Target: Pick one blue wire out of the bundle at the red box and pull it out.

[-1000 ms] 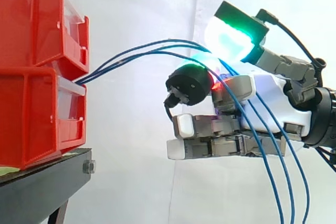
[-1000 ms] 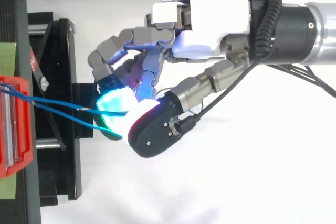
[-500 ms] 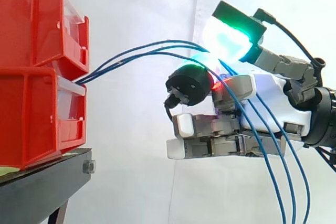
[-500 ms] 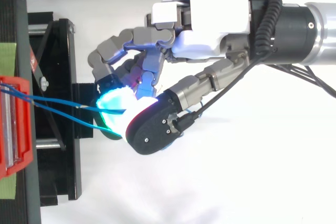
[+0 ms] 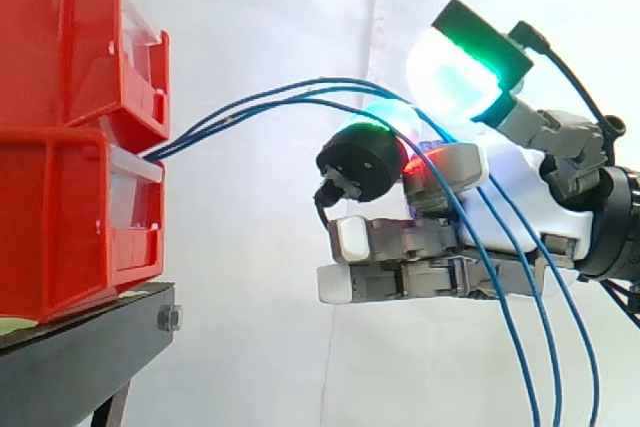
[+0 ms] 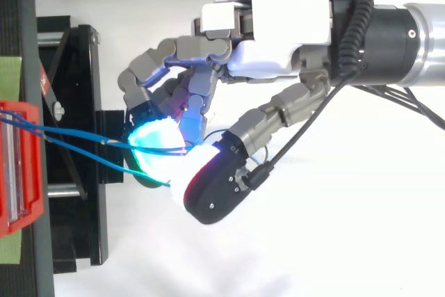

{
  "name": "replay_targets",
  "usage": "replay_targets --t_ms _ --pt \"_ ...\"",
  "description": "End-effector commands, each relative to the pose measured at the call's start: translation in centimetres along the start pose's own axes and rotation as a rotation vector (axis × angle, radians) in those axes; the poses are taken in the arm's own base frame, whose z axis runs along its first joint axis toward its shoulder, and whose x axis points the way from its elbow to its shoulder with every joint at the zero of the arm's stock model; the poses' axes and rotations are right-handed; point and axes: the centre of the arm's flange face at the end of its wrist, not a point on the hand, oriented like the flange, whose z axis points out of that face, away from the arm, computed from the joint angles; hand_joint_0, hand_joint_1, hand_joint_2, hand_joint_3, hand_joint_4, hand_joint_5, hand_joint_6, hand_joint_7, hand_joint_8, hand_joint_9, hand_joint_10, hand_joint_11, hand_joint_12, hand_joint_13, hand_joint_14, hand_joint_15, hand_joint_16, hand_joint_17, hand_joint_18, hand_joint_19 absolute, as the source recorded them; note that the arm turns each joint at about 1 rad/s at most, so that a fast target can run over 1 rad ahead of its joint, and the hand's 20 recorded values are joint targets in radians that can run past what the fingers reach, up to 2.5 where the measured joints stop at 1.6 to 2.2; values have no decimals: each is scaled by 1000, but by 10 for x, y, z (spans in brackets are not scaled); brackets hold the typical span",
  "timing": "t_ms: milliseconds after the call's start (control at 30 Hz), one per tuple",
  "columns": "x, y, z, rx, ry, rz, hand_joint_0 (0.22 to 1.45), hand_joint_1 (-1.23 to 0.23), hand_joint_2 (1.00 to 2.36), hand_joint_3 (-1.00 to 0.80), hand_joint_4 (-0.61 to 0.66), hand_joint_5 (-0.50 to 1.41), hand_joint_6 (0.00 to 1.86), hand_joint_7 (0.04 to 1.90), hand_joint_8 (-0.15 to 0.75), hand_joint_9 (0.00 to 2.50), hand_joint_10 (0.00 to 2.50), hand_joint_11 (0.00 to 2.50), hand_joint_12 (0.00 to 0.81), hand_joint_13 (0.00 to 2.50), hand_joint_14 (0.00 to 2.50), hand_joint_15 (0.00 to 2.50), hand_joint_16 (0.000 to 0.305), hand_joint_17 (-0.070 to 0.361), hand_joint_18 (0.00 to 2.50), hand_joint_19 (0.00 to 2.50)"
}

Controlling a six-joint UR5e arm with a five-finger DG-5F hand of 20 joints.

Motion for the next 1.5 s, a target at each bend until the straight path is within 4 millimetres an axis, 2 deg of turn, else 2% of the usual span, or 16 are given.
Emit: replay_targets --t_ms 0,133,233,467,633,767,1100,1167,1300,1400,1467 --pt "0 0 0 0 0 0 559 -800 1000 -500 254 -87 759 1313 231 1175 31 893 372 636 21 512 59 132 379 446" --pt "0 0 0 0 0 0 530 -640 1000 -500 232 -73 739 1324 234 1229 30 880 380 657 22 511 59 133 389 469" --pt "0 1 0 -2 0 0 560 -610 1005 -448 214 -70 739 1340 230 1235 30 874 371 659 21 518 58 130 381 474" --pt "0 0 0 0 0 0 578 -691 1015 -291 183 -75 776 1335 239 1250 31 908 368 664 21 517 57 128 388 468" --pt "0 0 0 0 0 0 579 -775 1018 -242 186 -78 791 1348 238 1236 30 911 369 662 21 518 57 128 390 443" --pt "0 0 0 0 0 0 586 -867 1019 -233 197 -87 804 1351 231 1196 31 907 369 644 21 516 57 128 386 423" --pt "0 0 0 0 0 0 606 -928 1011 -369 232 -100 808 1334 224 1141 31 896 362 596 21 497 57 129 359 405" --pt "0 0 0 0 0 0 563 -842 1001 -479 240 -96 804 1322 229 1169 31 898 367 606 21 500 58 131 364 428" --pt "0 0 0 0 0 0 525 -619 1000 -500 217 -78 782 1333 236 1229 29 870 379 639 21 497 60 135 381 451" --pt "0 0 0 0 0 0 549 -541 1002 -487 195 -69 772 1350 225 1258 30 878 373 656 20 500 58 131 378 466" --pt "0 0 0 0 0 0 582 -552 1008 -423 177 -68 773 1360 225 1272 31 892 365 660 22 508 56 127 373 473"
